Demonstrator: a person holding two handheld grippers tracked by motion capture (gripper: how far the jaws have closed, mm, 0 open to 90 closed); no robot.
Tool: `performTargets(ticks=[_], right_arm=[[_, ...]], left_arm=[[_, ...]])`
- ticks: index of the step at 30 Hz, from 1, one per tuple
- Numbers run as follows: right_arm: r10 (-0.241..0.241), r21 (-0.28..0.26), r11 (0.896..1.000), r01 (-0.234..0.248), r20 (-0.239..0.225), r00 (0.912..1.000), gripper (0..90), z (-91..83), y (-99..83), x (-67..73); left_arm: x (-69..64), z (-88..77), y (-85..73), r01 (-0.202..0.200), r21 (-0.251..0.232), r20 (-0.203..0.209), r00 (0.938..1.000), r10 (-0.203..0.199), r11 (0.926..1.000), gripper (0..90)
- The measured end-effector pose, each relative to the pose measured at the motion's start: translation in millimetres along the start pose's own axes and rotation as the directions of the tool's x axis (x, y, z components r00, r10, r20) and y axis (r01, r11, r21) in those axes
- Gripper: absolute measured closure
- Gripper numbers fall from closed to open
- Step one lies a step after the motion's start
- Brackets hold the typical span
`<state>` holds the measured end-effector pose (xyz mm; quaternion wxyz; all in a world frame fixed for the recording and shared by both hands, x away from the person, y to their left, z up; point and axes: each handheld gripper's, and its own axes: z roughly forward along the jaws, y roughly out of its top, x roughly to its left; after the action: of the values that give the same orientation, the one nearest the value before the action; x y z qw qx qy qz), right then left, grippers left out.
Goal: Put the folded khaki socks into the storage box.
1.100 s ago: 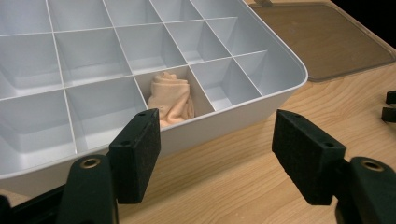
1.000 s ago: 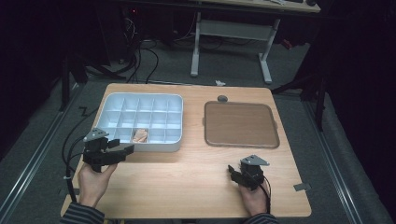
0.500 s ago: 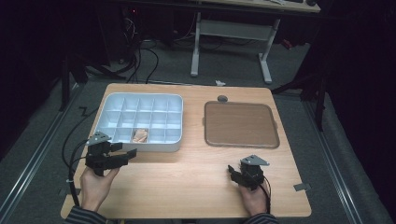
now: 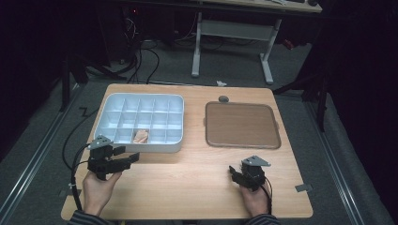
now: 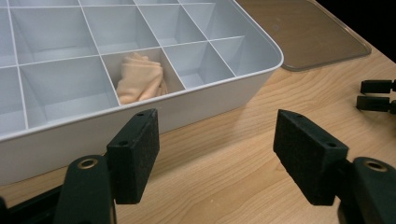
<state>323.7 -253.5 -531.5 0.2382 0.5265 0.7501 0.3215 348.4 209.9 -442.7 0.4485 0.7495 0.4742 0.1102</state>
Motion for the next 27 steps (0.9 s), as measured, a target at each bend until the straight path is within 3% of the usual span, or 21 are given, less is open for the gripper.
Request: performTargets(ticks=[27], right_arm=[[0.003, 0.001, 1.0, -0.003, 0.0, 1.0, 41.6, -0.1, 0.0, 0.3]], left_arm=[[-7.2, 17.6, -15.7, 0.005, 0.028, 0.028, 0.9996, -0.005, 0.9996, 31.8]])
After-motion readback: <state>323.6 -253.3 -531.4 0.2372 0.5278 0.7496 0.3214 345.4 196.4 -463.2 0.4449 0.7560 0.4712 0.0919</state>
